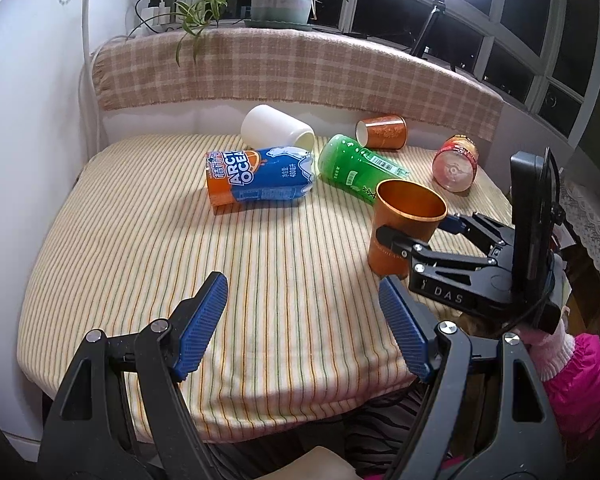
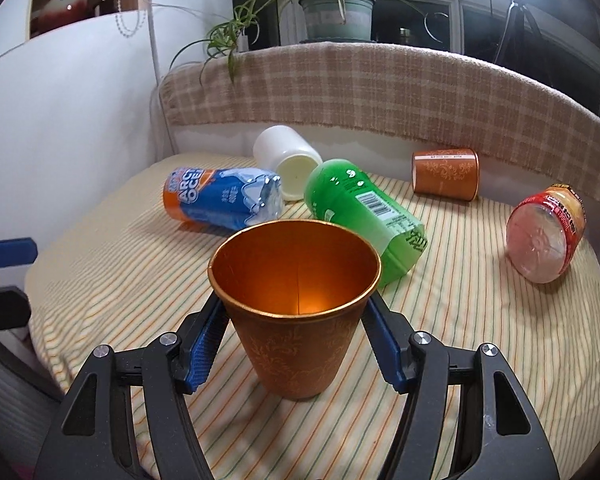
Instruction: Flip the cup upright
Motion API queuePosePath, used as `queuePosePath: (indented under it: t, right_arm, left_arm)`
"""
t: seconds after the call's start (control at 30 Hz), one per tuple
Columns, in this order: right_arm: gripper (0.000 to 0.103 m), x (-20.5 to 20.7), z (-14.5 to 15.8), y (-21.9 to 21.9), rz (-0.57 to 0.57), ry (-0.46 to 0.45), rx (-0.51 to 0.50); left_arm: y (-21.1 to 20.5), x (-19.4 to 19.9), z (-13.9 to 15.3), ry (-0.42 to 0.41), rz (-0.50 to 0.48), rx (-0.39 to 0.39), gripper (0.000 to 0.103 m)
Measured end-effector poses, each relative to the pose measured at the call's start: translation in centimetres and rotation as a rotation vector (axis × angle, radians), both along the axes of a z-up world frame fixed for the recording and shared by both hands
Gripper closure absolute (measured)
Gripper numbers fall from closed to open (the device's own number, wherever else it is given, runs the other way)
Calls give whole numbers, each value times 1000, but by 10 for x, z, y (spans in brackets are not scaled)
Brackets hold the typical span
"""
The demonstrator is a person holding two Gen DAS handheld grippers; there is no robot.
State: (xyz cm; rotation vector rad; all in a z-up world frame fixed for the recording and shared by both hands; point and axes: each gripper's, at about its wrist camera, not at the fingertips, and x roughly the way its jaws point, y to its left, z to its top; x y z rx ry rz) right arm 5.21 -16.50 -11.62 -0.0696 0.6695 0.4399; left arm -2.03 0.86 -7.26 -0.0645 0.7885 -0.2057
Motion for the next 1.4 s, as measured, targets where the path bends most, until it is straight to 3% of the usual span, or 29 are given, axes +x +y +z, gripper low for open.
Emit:
queuePosePath:
  t: [0.3,0.93,1.03,1.4]
  right_arm:
    - [24,-8,-1,-4,-12,22,18]
    - [24,-56,31,-52,-162,45,44]
    - [24,-62,37,-57,-193,37,47]
    - [21,-76,59,-64,-266,-26,52]
  left_arm:
    - [-2,-7,5,-23,-1,7,23]
    - [-16,-10,26,-154,-3,44,22]
    - [-21,-11,31,-191,2,60,14]
    - [-30,-13,45,-297,36,99,2]
